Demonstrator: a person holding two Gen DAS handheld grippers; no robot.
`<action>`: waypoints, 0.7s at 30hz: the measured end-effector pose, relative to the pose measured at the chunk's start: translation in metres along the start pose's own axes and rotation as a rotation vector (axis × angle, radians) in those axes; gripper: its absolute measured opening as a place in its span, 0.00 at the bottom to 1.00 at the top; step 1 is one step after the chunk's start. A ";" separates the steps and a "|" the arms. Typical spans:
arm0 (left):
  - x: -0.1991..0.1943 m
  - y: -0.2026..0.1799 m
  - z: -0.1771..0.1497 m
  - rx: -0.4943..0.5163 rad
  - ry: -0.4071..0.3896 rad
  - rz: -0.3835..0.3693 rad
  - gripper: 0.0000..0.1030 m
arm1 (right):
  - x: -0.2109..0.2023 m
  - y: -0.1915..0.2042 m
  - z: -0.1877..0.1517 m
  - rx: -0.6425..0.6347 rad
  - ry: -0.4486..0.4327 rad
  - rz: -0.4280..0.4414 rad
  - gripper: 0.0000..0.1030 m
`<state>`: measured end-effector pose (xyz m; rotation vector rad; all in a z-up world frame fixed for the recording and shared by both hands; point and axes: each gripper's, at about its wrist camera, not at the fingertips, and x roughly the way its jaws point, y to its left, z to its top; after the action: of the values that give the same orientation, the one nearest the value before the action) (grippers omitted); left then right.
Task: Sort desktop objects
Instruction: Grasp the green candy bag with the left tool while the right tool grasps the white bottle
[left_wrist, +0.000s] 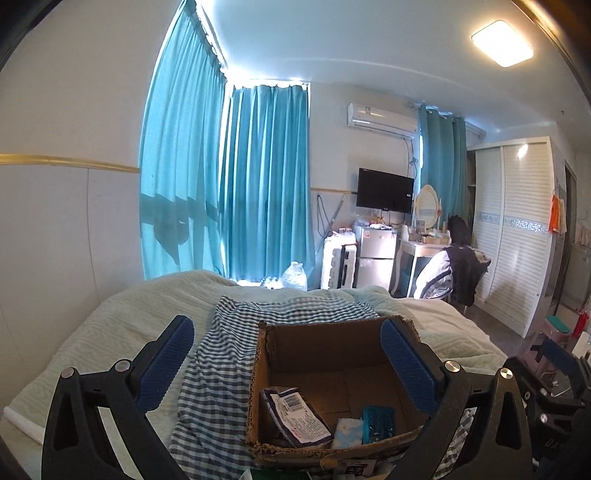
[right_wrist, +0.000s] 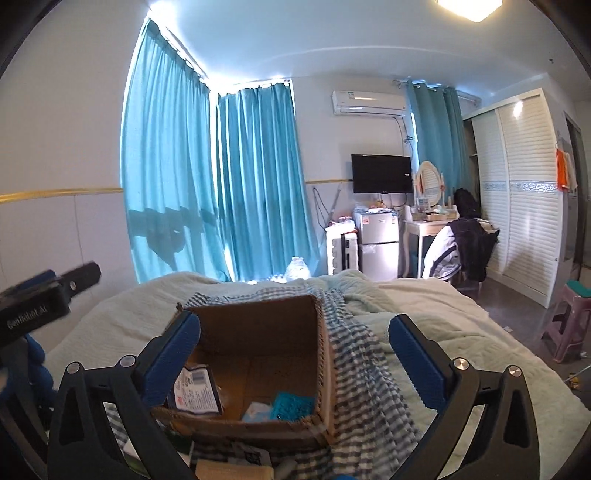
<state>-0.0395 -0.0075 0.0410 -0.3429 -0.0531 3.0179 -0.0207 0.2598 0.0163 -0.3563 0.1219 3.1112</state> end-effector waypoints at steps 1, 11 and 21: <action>-0.005 -0.001 -0.001 -0.003 -0.008 0.005 1.00 | -0.005 -0.001 -0.004 -0.001 0.010 0.019 1.00; -0.037 -0.010 -0.030 0.025 0.013 0.009 1.00 | -0.032 -0.005 -0.036 -0.010 0.079 0.069 1.00; -0.035 -0.010 -0.096 0.021 0.154 0.021 1.00 | -0.032 -0.003 -0.072 -0.041 0.169 0.088 1.00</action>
<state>0.0169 0.0013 -0.0447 -0.5757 -0.0060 2.9992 0.0264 0.2573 -0.0464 -0.6313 0.0763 3.1688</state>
